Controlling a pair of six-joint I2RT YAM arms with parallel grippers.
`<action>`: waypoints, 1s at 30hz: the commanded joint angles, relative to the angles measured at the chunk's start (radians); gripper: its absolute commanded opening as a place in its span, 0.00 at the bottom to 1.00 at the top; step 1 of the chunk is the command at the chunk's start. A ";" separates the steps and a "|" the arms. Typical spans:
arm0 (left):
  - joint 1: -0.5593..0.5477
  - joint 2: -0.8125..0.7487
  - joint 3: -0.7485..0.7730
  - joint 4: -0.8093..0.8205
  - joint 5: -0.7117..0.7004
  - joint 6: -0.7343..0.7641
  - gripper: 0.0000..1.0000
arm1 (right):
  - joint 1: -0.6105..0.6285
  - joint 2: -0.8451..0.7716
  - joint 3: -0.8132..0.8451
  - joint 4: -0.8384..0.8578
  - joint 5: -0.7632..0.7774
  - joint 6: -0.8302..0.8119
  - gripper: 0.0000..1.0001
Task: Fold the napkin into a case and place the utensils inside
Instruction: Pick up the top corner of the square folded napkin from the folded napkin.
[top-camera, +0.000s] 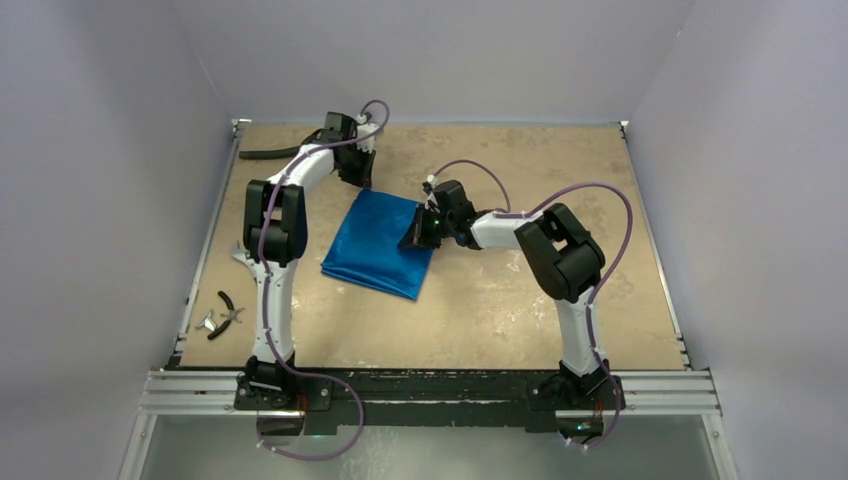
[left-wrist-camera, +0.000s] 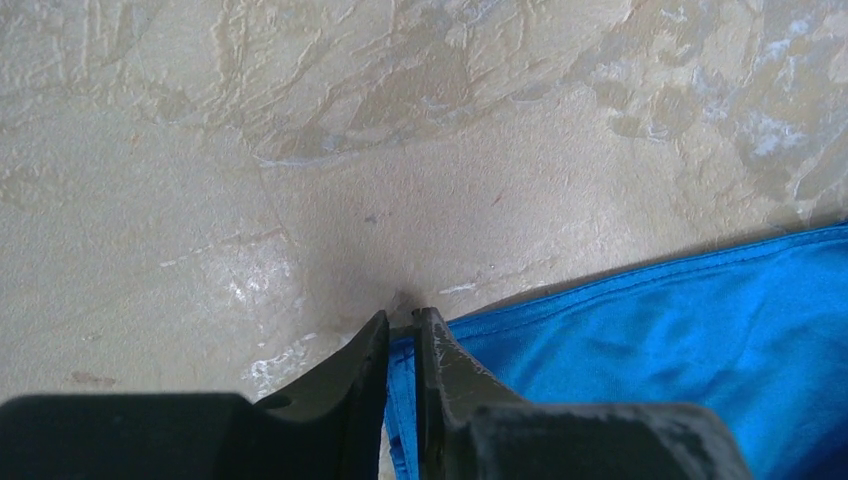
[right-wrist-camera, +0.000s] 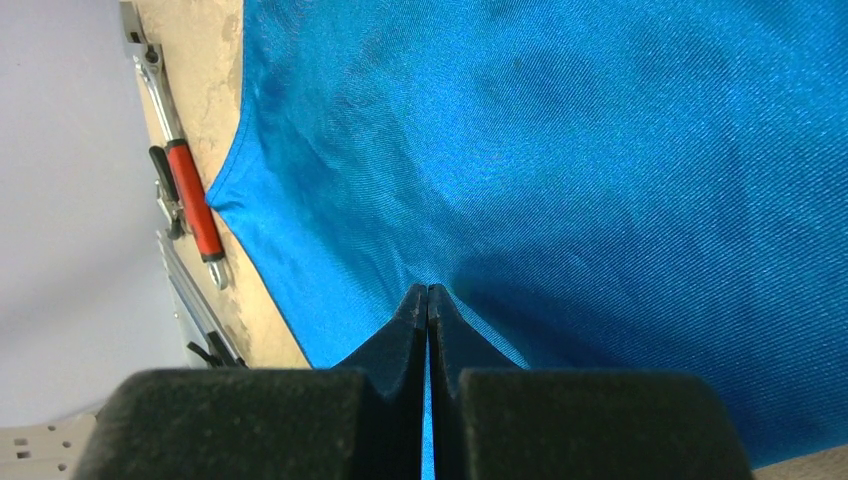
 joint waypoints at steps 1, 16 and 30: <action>-0.001 -0.069 0.004 -0.029 0.000 0.014 0.17 | 0.006 0.012 -0.010 0.013 -0.016 -0.003 0.00; -0.004 -0.067 -0.049 -0.039 -0.030 0.012 0.32 | 0.006 0.021 0.004 0.002 -0.014 -0.005 0.00; -0.009 -0.169 -0.109 0.041 -0.011 -0.024 0.00 | 0.006 0.027 -0.024 0.015 -0.015 -0.005 0.00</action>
